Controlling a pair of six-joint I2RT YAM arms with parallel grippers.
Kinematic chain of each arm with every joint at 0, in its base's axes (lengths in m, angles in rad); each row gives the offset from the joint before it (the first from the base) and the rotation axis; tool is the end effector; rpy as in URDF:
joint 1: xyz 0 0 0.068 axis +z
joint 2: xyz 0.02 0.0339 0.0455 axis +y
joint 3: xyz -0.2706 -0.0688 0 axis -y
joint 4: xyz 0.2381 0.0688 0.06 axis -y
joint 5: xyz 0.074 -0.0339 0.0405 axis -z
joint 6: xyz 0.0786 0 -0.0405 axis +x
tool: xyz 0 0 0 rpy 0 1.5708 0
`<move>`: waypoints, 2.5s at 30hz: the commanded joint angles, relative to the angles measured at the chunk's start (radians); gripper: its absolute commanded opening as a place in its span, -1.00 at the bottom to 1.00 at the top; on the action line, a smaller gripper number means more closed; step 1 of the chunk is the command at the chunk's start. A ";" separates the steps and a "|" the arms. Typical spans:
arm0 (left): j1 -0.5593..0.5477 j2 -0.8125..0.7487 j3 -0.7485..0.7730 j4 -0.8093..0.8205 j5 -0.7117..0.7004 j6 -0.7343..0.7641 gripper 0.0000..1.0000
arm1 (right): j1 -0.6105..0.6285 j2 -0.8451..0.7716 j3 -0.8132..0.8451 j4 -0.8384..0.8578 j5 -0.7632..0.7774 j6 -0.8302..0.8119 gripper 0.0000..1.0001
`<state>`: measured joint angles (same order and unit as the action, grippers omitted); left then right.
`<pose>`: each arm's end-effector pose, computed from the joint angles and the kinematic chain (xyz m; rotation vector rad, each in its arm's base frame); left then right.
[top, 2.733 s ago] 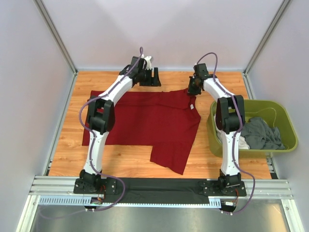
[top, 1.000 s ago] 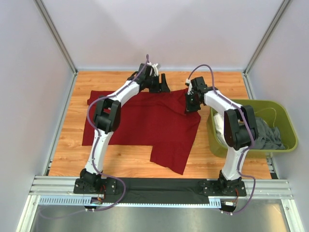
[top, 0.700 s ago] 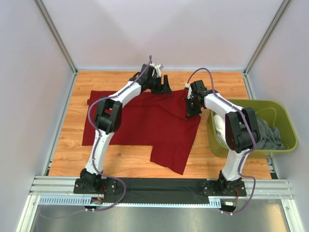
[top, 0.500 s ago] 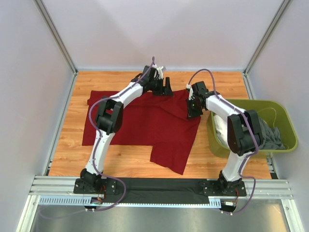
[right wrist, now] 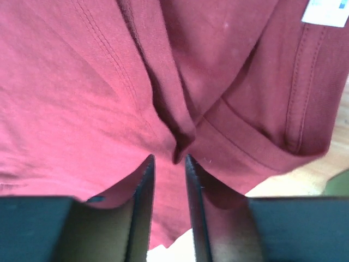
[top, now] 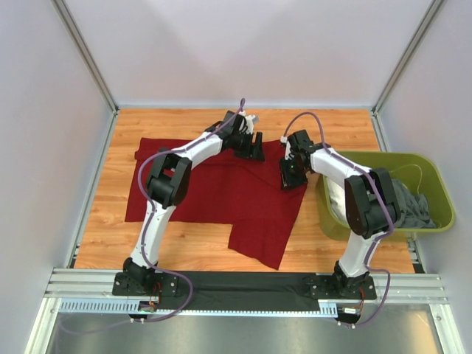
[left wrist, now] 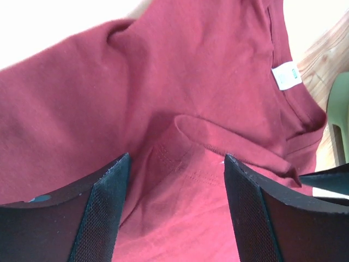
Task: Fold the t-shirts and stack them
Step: Fold the tshirt
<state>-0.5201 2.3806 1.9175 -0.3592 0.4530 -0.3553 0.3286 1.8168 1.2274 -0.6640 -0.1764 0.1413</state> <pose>0.4639 -0.3053 0.1414 0.4296 2.4631 -0.9343 0.3405 0.1307 0.1497 -0.3070 2.8370 0.3517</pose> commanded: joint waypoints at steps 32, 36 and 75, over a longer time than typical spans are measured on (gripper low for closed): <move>-0.031 -0.049 0.064 0.065 0.038 0.027 0.48 | -0.080 0.397 0.652 0.162 0.052 0.328 -0.99; -0.031 -0.018 0.089 0.042 0.044 0.029 0.46 | -0.082 0.443 0.670 0.141 0.051 0.323 -0.99; -0.081 0.049 0.166 -0.076 -0.186 0.101 -0.06 | -0.109 0.506 0.609 0.112 0.106 0.281 -0.99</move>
<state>-0.5922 2.4252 2.0399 -0.4198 0.3077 -0.2844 0.2317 2.3081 1.8370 -0.5488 -0.0891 0.4400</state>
